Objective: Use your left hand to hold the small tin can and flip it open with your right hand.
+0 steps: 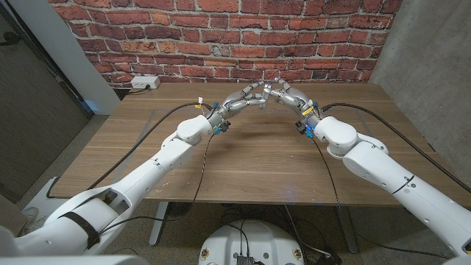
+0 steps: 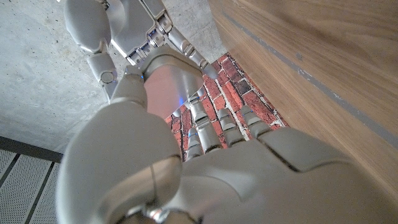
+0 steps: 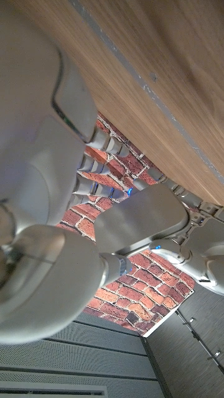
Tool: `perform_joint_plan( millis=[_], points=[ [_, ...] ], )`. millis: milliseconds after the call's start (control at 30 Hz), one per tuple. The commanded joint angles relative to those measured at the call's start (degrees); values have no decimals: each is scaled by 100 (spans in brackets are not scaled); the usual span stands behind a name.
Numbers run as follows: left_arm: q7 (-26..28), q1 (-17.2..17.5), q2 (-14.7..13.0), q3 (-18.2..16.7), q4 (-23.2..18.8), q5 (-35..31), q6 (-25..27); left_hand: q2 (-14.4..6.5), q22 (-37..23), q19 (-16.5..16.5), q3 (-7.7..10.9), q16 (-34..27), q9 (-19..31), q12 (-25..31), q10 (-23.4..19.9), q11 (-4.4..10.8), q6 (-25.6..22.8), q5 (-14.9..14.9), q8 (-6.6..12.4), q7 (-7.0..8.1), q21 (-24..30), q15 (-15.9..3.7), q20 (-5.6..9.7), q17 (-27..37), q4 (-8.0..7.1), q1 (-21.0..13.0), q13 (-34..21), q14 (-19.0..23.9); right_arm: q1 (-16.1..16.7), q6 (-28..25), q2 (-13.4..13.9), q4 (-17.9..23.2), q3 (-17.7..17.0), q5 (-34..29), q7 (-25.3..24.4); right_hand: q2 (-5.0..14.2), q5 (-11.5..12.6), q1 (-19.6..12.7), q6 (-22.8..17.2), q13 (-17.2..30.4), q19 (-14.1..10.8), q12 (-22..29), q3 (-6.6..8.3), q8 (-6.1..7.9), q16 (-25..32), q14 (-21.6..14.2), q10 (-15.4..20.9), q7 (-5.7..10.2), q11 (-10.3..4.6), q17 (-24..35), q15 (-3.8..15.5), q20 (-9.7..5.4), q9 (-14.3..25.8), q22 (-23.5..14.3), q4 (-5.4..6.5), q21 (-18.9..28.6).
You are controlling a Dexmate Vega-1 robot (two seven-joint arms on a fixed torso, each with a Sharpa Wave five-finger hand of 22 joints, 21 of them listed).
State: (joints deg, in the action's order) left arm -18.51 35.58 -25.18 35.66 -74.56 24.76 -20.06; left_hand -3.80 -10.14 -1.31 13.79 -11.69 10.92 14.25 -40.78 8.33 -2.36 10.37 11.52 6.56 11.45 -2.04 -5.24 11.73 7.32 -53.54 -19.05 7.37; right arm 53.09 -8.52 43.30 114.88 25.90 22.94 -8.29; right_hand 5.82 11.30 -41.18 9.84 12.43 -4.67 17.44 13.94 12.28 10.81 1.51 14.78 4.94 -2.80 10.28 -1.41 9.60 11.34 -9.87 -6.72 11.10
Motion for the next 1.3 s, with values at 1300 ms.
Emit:
perform_joint_plan(
  millis=[1300],
  points=[
    [-63,101,-69,-57,-152,57,-158,-127,-17,-36,60,-21,16,1,-592,441,-108,40,15,85,7,-723,40,16,-21,-184,-85,88,124,191,109,-9,-125,158,189,-51,-31,72,313,242,-88,74,-99,-42,-16,77,-271,-49,-138,4,246,-355,5,-3,-30,-17]
  ],
)
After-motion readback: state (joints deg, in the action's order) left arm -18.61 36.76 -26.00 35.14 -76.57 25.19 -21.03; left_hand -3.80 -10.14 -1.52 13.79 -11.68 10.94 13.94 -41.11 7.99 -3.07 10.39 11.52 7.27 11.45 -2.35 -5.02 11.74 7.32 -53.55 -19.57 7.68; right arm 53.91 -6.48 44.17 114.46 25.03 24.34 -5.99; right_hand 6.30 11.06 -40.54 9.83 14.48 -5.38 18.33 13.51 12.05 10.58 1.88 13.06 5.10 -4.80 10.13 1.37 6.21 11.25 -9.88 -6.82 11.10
